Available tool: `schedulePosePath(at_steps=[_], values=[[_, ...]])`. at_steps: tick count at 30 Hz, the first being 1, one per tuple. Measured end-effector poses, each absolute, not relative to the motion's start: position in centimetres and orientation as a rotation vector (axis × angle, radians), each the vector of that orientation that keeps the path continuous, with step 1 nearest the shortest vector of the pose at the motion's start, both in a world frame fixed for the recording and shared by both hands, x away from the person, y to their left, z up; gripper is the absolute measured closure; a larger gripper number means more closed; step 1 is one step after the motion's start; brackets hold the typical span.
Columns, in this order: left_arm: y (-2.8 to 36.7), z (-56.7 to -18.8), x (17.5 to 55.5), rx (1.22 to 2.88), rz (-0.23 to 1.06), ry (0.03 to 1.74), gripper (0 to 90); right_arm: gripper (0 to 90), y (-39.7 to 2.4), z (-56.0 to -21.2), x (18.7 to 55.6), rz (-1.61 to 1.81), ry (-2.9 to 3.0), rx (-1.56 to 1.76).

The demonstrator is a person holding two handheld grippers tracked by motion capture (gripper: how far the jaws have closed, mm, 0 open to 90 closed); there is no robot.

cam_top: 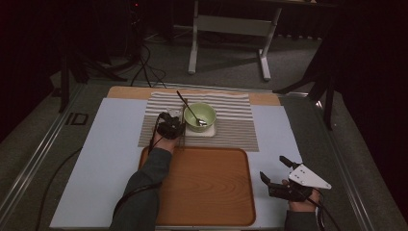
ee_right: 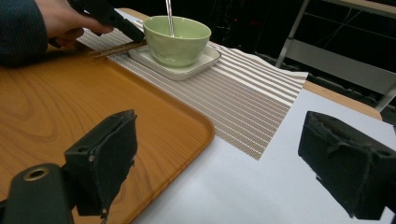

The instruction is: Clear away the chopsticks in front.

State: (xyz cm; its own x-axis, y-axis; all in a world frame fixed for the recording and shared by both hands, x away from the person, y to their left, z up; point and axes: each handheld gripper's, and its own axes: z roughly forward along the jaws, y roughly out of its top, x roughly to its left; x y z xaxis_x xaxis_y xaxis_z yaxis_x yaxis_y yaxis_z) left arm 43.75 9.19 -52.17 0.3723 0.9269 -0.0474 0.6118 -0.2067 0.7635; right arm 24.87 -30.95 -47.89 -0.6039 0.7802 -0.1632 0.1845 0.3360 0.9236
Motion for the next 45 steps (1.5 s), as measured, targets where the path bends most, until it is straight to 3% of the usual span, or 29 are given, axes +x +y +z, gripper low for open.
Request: schedulePosePath(at_steps=[12,45], values=[[9.6,-52.3,43.7,1.882,0.557,1.387,83.3,11.2,-30.9,-47.9,24.9,1.267,1.999,0.839],[10.8,-52.0,43.0,1.817,0.565,1.462,86.0,11.2,-30.9,-47.9,24.8,1.269,1.998,0.836]])
